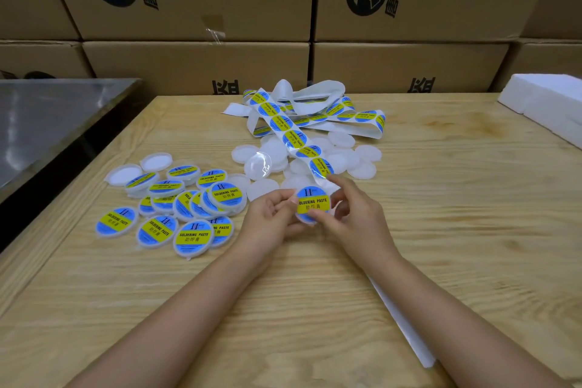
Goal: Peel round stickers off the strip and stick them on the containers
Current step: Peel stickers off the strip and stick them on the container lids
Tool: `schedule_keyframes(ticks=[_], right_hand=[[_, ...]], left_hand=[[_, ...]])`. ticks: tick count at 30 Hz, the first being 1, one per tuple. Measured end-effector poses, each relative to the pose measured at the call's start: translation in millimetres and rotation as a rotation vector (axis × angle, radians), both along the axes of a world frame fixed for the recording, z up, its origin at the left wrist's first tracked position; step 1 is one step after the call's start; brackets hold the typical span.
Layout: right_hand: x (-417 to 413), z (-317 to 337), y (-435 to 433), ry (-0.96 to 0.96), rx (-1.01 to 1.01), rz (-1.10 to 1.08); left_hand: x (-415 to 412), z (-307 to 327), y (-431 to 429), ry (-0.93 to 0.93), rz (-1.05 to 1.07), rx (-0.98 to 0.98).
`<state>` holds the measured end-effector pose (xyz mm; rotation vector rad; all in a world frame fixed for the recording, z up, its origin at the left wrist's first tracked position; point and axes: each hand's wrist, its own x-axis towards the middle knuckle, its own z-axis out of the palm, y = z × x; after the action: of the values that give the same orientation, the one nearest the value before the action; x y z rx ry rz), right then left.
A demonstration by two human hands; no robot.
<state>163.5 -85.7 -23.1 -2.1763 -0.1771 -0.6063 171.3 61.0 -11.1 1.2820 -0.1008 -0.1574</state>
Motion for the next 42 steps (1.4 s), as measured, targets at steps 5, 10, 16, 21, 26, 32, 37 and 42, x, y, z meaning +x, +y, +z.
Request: schedule_keyframes(ticks=[5,10,16,21,26,32,37,42], right_hand=[[1,-1,1,-0.005,0.068,0.063],[1,-1,0,-0.070,0.092,0.001],[-1,-3,8,-0.034,0.073,-0.120],[-5,3,12,0.073,-0.044,-0.160],[-6,0,15,0.067,-0.111,-0.128],[-3,-2,8,-0.003,-0.070,0.088],[-5,-1,2,-0.059,-0.014,0.122],[-5,-1,2,-0.026,0.013,0.126]], left_hand=[[3,-1,5,0.065,-0.111,-0.061],[3,0,7,0.081,-0.207,-0.068],[3,0,9,0.100,-0.309,-0.074],[3,0,9,0.116,-0.316,-0.070],[5,1,10,0.124,-0.316,-0.130],[8,2,11,0.142,-0.229,-0.167],[7,1,9,0.122,-0.162,-0.146],[4,1,4,0.085,-0.104,-0.075]])
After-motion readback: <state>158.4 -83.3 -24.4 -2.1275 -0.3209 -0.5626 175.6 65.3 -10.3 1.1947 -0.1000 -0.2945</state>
